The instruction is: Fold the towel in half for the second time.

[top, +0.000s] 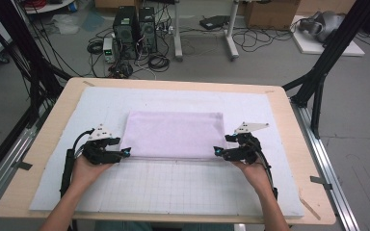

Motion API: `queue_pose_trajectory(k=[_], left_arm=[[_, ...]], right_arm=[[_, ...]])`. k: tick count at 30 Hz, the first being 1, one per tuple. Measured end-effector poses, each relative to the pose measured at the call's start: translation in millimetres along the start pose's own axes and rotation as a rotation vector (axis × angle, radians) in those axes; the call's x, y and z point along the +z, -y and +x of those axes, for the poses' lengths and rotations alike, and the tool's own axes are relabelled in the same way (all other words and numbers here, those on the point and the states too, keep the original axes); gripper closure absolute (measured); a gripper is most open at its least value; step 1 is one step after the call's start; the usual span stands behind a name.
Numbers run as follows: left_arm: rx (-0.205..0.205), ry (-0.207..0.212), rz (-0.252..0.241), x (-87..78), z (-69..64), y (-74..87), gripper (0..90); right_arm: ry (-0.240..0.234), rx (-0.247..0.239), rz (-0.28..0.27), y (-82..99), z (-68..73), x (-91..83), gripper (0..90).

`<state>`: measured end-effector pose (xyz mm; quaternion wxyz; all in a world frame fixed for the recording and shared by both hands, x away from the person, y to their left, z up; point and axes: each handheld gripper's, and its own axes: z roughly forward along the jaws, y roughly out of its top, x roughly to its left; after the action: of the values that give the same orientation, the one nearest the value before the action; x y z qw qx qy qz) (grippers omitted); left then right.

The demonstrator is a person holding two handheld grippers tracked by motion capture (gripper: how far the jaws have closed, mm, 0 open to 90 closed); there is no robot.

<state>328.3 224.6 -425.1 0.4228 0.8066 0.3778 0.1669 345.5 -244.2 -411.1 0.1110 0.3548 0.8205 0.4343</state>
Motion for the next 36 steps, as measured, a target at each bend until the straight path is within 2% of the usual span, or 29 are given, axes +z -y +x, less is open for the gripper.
queue_pose_trajectory(k=[7,11,20,27,32,36], left_arm=[[-0.002,0.018,-0.026,-6.7,-7.7,1.2,31.0],[0.009,0.015,-0.015,-10.8,-9.7,1.8,27.3],[0.002,0.018,-0.042,-20.7,-14.8,2.2,20.0],[-0.013,0.028,-0.047,-29.9,-15.6,8.2,17.6],[-0.017,0.029,-0.048,-35.3,-16.5,12.6,16.0],[-0.015,0.032,-0.048,-39.8,-19.8,13.8,14.9]], right_arm=[[-0.004,-0.015,-0.006,-1.4,7.0,-2.8,20.9],[0.004,-0.025,-0.007,-1.5,11.8,-5.6,19.4],[0.003,-0.031,-0.029,1.5,17.3,-17.3,12.7],[0.007,-0.037,-0.046,5.7,23.5,-26.9,12.0],[0.009,-0.062,-0.05,9.6,27.2,-33.8,11.9],[0.014,-0.056,-0.058,13.2,29.9,-40.9,11.9]])
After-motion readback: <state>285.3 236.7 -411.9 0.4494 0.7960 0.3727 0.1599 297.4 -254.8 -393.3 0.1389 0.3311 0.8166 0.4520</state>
